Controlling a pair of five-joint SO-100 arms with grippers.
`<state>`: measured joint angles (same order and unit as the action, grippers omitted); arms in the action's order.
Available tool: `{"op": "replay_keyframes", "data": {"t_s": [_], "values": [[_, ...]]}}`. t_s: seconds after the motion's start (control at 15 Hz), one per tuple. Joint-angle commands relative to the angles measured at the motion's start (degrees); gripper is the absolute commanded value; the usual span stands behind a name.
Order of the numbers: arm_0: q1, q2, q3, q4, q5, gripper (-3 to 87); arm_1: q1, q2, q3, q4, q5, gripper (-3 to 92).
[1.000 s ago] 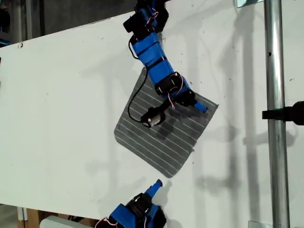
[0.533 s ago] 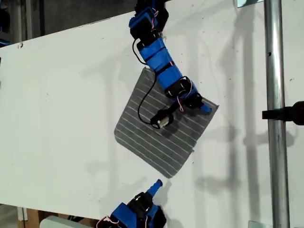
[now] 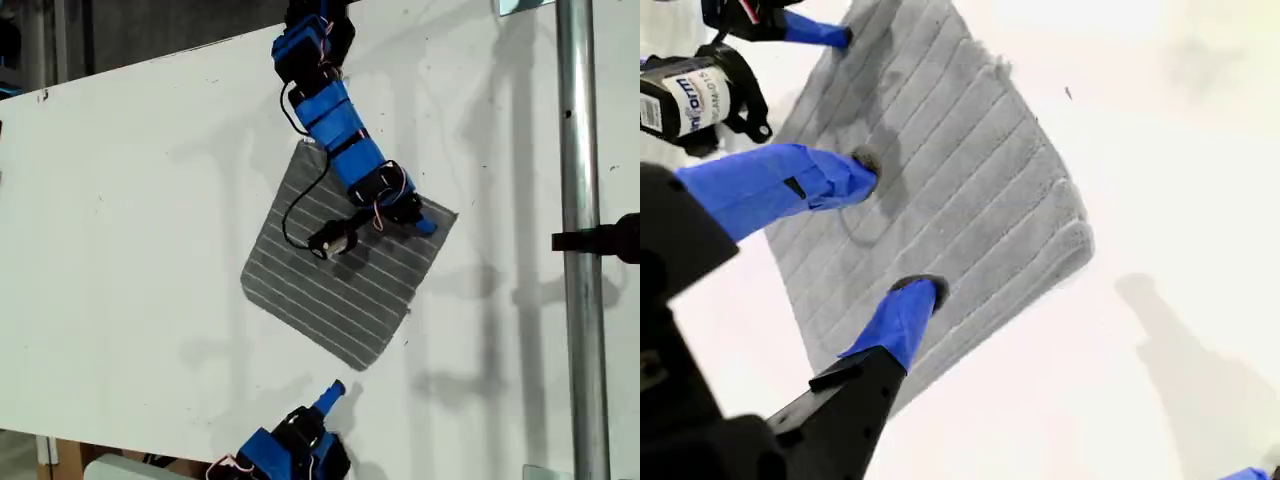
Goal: Grasp corners of a towel and fold twice.
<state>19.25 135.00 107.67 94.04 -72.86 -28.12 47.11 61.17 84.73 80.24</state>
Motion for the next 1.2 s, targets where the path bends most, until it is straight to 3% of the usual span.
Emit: {"op": "replay_keyframes", "data": {"t_s": [0.0, 0.33, 0.6, 1.13], "values": [[0.44, 1.14, -0.35, -1.23, -0.70, 19.2, -1.05, 8.70, 10.46, 1.76, 3.16, 36.3], [0.97, 1.41, 0.09, -2.02, -0.70, 18.9, -0.53, 18.98, 13.71, 4.57, 2.20, 33.1], [1.58, 2.20, 0.88, -2.99, -1.32, 18.6, -5.45, 26.19, 2.72, 8.00, -2.99, 32.8], [0.88, 2.64, 1.76, -3.96, -0.44, 18.5, -5.27, 18.63, 2.64, 2.02, -3.16, 31.8]]}}
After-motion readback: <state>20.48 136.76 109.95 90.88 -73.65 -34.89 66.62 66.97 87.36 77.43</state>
